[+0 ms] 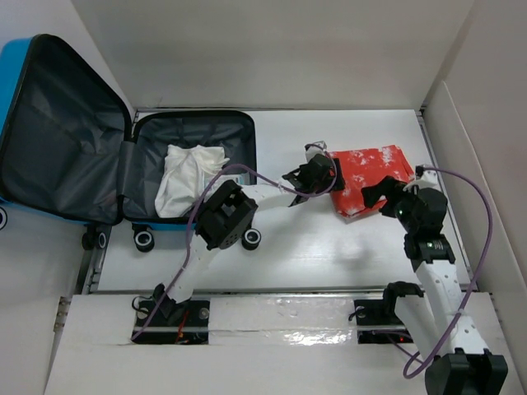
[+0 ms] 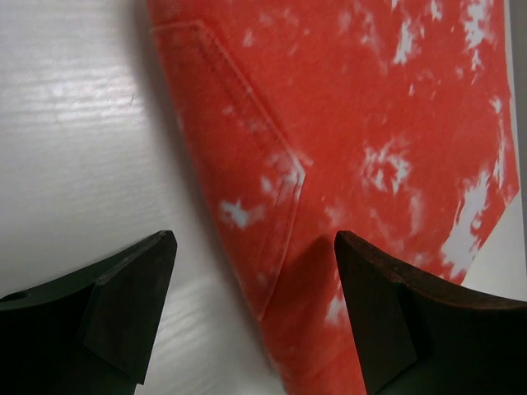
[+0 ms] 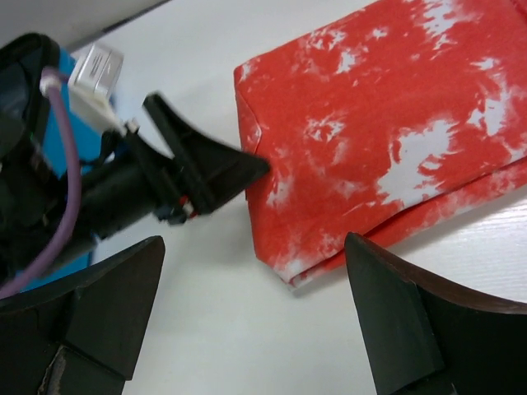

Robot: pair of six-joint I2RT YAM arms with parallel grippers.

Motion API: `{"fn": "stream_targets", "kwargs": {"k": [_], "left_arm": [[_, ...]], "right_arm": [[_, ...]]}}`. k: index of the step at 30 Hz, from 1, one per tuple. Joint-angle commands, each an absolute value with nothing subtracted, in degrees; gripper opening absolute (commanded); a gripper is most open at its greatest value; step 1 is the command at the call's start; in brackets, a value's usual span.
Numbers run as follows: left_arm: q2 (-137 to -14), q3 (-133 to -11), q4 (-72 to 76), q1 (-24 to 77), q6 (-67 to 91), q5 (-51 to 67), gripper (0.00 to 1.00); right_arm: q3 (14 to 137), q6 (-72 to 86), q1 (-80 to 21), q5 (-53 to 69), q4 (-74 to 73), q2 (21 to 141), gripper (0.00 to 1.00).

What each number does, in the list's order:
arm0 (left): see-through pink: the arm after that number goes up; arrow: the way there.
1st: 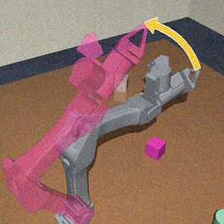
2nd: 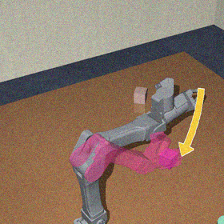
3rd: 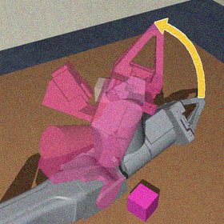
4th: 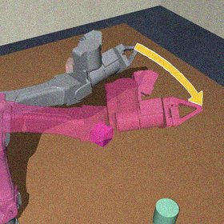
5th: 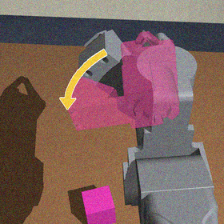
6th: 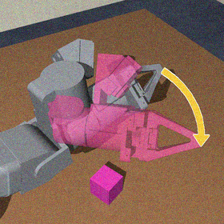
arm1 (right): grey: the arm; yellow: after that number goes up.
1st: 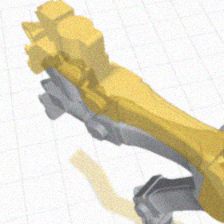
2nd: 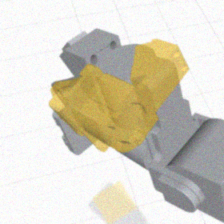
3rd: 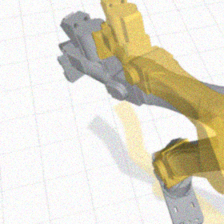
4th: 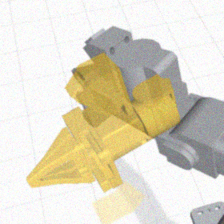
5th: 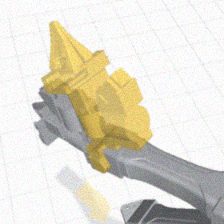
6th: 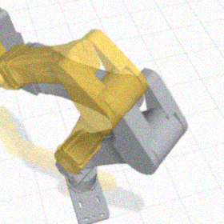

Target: Pack the luggage

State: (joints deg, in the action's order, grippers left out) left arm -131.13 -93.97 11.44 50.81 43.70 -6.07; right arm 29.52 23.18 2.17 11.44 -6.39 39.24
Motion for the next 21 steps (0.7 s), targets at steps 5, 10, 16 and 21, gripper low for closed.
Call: {"fn": "stream_targets", "kwargs": {"k": [5,10,16,21], "left_arm": [[-141.15,-112.55,-0.78,52.64,45.45,-11.86,0.77],[-144.40,-117.60,-3.34,53.26,46.14,-11.87,0.56],[-142.74,-115.66,2.37,52.65,44.14,-8.09,0.00],[-133.44,-113.30,3.07,52.12,34.03,-7.56,0.00]], "right_arm": [[33.57,17.76,1.49,18.45,-10.10,36.65,0.96],[35.33,17.40,1.49,19.42,-10.81,33.93,0.95],[37.88,16.88,1.49,20.83,-12.65,31.29,0.93],[37.79,15.64,1.49,19.25,-13.62,28.83,0.93]]}}
